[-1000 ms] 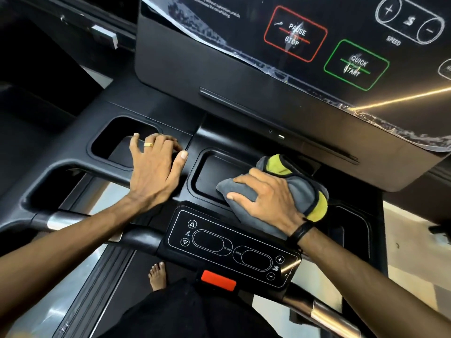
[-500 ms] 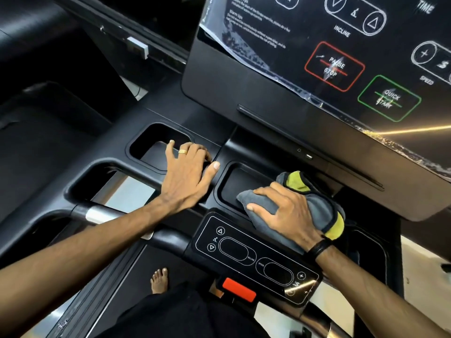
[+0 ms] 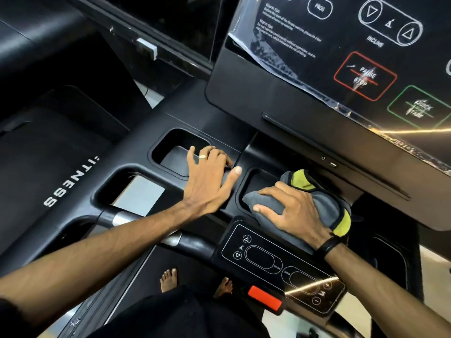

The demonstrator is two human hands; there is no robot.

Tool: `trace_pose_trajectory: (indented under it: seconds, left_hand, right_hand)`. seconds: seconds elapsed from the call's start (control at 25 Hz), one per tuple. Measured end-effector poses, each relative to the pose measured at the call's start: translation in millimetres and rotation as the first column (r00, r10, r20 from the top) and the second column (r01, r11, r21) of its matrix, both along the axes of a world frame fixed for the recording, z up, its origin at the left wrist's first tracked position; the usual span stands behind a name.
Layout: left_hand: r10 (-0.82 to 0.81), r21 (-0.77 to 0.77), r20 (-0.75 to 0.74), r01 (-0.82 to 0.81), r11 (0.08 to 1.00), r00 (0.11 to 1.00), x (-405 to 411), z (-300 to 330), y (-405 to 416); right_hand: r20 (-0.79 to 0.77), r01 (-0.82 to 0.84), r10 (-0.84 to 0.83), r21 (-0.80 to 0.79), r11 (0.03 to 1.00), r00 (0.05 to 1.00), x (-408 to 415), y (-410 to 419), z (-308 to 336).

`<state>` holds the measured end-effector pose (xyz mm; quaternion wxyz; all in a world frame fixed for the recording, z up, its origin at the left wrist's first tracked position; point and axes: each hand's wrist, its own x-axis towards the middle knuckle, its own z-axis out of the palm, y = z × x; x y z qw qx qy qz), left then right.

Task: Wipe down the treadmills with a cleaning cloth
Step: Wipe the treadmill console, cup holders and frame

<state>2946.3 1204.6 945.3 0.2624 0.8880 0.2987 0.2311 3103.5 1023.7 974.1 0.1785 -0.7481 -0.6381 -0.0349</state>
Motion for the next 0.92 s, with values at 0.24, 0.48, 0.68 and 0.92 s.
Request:
trace_pose_trajectory:
  seconds: [0.24, 0.48, 0.68, 0.92]
  left_hand:
    - [0.016, 0.001, 0.052, -0.016, 1.000, 0.999, -0.3, -2.8, -0.2]
    - [0.018, 0.039, 0.016, -0.019, 0.999, 1.000, 1.2, -2.3, -0.8]
    - [-0.002, 0.102, -0.063, 0.008, 0.995, 0.998, -0.4, 1.4, -1.6]
    - [-0.010, 0.081, -0.021, 0.012, 0.997, 1.000, -2.9, 5.9, 0.4]
  right_hand:
    - [-0.006, -0.033, 0.033, 0.019, 0.999, 0.999, -5.1, 21.5, -2.6]
    - [-0.019, -0.049, 0.052, 0.136, 0.990, 0.998, 13.4, 61.5, -4.8]
    - [-0.028, 0.029, -0.025, 0.138, 0.990, 0.999, 4.4, 59.9, -10.3]
    - [-0.022, -0.081, 0.084, 0.100, 0.992, 0.996, 5.7, 53.0, -10.0]
